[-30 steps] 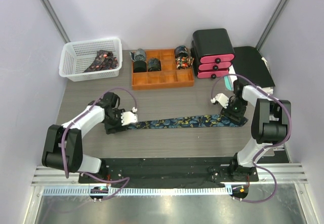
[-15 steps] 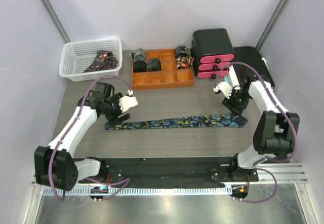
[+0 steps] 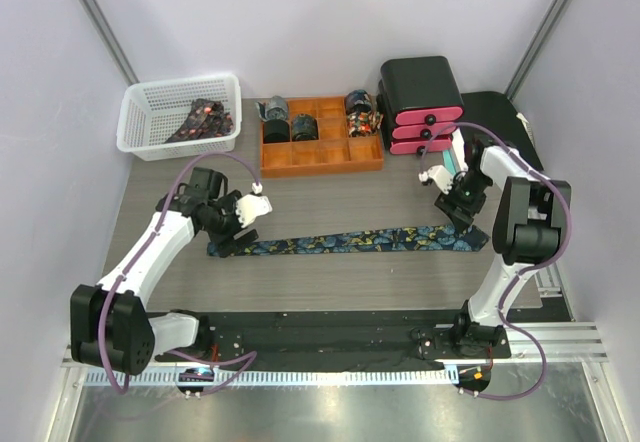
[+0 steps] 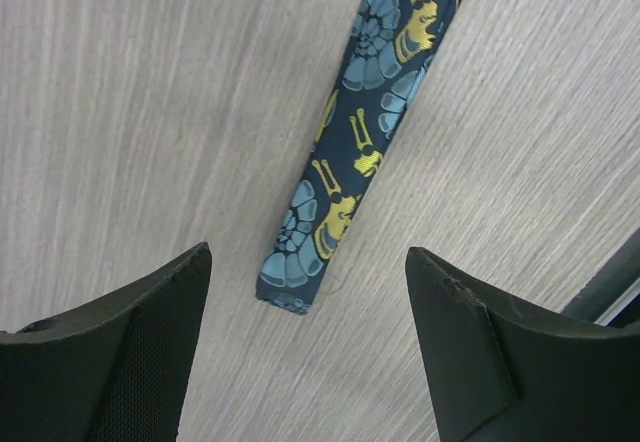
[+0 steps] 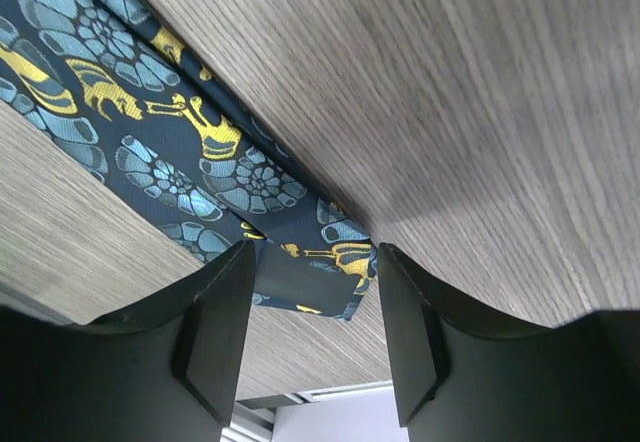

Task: Roll the ties
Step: Flatten out the tie at the center of the board.

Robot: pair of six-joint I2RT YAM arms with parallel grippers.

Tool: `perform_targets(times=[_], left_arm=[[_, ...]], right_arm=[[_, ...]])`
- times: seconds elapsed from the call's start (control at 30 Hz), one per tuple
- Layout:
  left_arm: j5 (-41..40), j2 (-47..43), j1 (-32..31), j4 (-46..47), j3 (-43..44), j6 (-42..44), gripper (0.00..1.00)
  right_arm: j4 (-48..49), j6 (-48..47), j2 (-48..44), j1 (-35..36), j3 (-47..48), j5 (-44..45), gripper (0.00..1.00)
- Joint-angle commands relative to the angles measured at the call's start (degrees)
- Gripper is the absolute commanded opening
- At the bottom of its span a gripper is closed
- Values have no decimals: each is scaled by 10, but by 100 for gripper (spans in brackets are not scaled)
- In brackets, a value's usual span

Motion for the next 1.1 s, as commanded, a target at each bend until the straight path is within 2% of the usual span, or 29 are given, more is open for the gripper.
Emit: perform_targets(times=[0.0,0.2,0.37,0.53,0.8,1.07], left_arm=[[12,-10,0,11,-10,-7,79],[7,-2,1,13,-10,-5,79],[-1,-5,1,18,-12,3,79],[1,1,0,22,-13,0,79],[3,7,0,29,-14,-1,79],[-6,13,1,29,-14,1,79]], right_arm=[[-11,-12,10,-2,17,17,59],[-12,-11,33,-2,33,26,55],[-13,-13,30,-2,34,31,35],[-27,-13,4,-2,42,28,22],[-79,-10,-40,-2,39,21,17],[-104,-13,-63,-2,-11,37,17]])
